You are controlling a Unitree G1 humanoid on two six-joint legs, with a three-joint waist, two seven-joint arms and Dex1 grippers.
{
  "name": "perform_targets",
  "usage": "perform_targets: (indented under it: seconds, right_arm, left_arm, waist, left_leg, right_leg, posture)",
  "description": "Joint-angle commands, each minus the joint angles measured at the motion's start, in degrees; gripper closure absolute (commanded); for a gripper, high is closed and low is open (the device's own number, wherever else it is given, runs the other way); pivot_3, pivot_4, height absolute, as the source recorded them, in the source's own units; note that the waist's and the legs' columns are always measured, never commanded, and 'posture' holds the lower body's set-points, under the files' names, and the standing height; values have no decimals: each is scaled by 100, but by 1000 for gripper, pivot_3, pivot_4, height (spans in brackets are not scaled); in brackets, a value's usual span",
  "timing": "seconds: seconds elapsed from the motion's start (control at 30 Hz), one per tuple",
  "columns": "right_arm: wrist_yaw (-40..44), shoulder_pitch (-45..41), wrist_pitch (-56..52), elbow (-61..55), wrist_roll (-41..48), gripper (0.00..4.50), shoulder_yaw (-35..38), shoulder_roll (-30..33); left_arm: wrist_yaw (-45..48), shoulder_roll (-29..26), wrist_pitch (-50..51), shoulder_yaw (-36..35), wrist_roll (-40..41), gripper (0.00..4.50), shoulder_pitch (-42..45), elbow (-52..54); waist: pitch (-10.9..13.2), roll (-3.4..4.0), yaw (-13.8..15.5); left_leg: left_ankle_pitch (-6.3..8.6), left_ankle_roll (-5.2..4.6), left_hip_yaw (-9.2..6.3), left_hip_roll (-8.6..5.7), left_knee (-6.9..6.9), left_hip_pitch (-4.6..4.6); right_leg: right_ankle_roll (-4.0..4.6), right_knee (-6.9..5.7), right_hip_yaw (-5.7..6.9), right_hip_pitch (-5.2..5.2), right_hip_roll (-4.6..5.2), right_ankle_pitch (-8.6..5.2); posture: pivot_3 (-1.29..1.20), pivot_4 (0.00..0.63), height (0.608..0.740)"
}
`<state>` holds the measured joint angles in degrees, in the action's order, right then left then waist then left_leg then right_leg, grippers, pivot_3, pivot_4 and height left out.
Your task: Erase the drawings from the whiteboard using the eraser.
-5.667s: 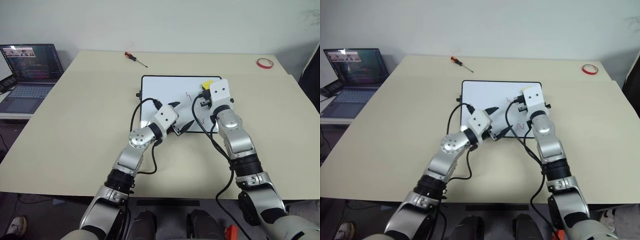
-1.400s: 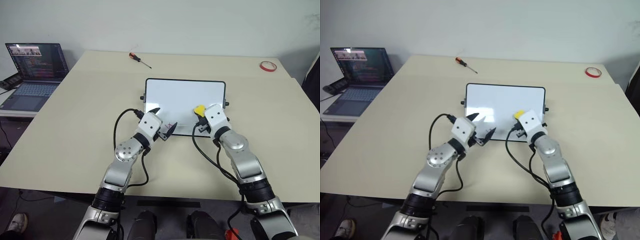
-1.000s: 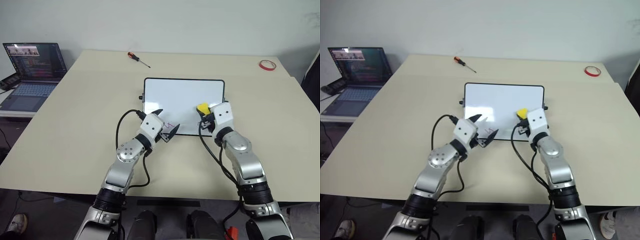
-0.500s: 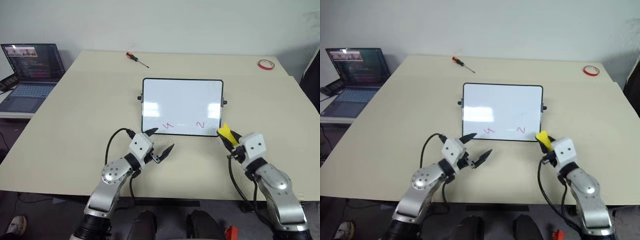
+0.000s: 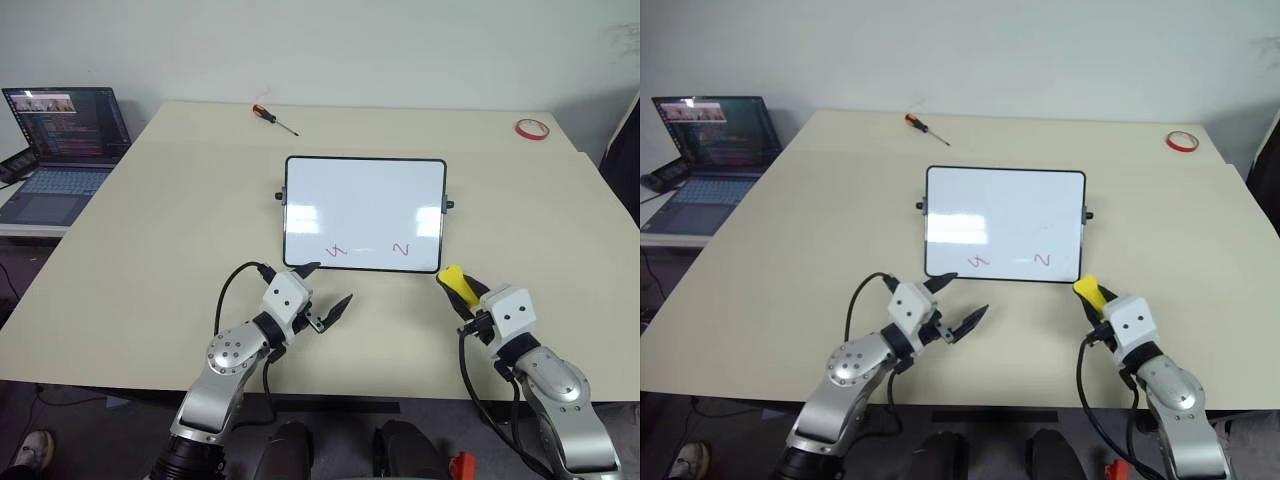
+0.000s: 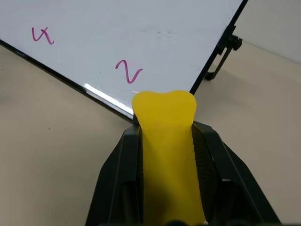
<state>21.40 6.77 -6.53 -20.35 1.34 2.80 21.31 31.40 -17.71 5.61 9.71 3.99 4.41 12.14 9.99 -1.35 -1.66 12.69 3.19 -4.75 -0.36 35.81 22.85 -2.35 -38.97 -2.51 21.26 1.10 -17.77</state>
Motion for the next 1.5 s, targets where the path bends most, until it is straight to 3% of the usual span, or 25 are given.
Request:
perform_targets:
  seconds: [0.03, 0.3, 0.63, 1.07, 1.5]
  right_arm:
    - [-45, -421, 234, 149, -135, 3396, -183, -45]
    - [42, -1564, 617, 1106, -392, 3396, -708, -142]
    - [84, -2288, 951, 1987, -868, 3396, -1153, -93]
    - [95, -2454, 171, 2366, -1770, 3396, -1436, 332]
    - [513, -1317, -549, 1156, -1847, 3396, -1027, 1220]
  left_arm:
    - [-80, 23, -87, -32, -22, 0, 152, 87]
    - [-100, -38, -227, -36, -131, 0, 503, -152]
    - [-149, -81, -260, -81, -130, 0, 521, -166]
    - [-269, 34, -231, -44, -171, 0, 599, -207]
    - [-217, 164, -304, 23, -151, 0, 602, -374]
  waist:
    - [0, 0, -5]
    - [1, -1, -6]
    - [1, -1, -2]
    - [-1, 0, -2]
    - [-5, -7, 79]
  left_leg:
    - [0, 0, 0, 0, 0, -1]
    - [0, 0, 1, -5, 1, 1]
    - [0, 0, -2, -5, -1, 2]
    - [0, 0, -4, -4, 8, -7]
    - [-1, 0, -9, -7, 17, -8]
  right_leg:
    - [1, 0, 0, 0, 0, 0]
    - [18, -2, 2, 1, -5, 12]
    - [19, -2, 5, 2, -4, 12]
    - [19, -7, 6, -10, -4, 13]
    - [15, -5, 11, -19, -3, 15]
  posture:
    - [0, 150, 740]
    - [0, 150, 740]
    - [0, 150, 740]
    - [0, 150, 740]
    - [0, 150, 740]
